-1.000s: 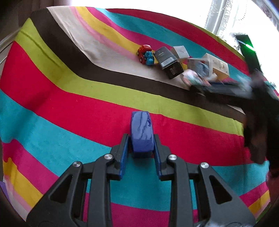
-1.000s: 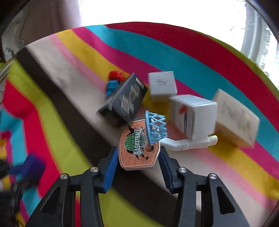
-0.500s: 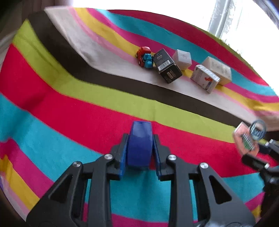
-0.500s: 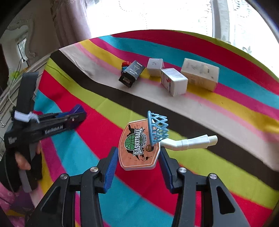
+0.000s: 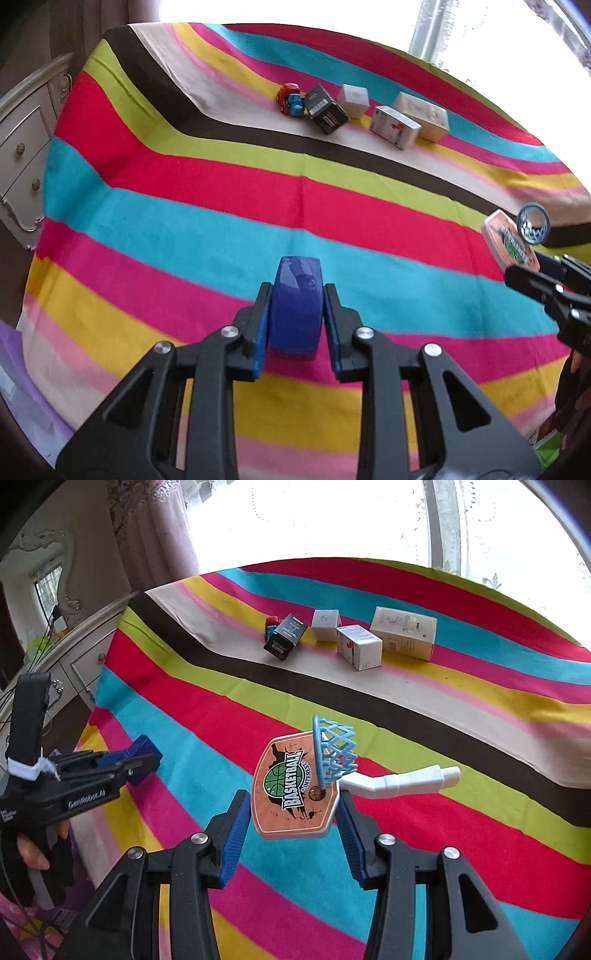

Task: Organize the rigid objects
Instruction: 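Carry the blue object and hoop toy over the storage box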

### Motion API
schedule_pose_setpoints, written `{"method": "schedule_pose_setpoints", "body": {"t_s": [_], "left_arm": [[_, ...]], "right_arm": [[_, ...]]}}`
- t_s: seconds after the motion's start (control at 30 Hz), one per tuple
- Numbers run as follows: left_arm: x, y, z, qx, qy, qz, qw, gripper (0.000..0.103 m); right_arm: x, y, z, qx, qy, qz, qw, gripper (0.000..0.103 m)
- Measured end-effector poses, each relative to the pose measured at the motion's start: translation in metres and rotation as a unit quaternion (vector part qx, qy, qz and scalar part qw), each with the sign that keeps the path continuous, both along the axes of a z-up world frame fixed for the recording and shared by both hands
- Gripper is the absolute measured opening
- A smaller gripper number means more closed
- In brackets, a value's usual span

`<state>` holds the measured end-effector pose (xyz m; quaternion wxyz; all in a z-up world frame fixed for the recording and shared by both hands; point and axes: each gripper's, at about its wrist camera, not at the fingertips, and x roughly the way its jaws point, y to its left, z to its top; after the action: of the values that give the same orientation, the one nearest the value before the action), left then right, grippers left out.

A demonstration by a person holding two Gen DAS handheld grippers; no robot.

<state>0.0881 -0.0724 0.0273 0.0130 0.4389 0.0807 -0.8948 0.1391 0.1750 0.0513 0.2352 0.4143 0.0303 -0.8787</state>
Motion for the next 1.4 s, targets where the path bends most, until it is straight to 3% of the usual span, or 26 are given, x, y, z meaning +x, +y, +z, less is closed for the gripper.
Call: {"method": "schedule_pose_setpoints", "body": {"t_s": [0.5,0.83,1.4], "left_arm": [[0.050,0.028,0.032,-0.029,0.012,-0.021,0.9993,0.030],[0.079,0.022,0.057,-0.055,0.027,-0.027,0.9977,0.030],[0.148,-0.042,0.071,-0.079,0.043,0.026,0.9956,0.030]], "right_arm": [[0.048,0.005,0.029,-0.003,0.038,-0.002,0.999,0.048],[0.075,-0.014,0.053,-0.001,0.065,0.018,0.998,0.048],[0.128,-0.120,0.068,0.031,0.092,0.139,0.986,0.048]]}}
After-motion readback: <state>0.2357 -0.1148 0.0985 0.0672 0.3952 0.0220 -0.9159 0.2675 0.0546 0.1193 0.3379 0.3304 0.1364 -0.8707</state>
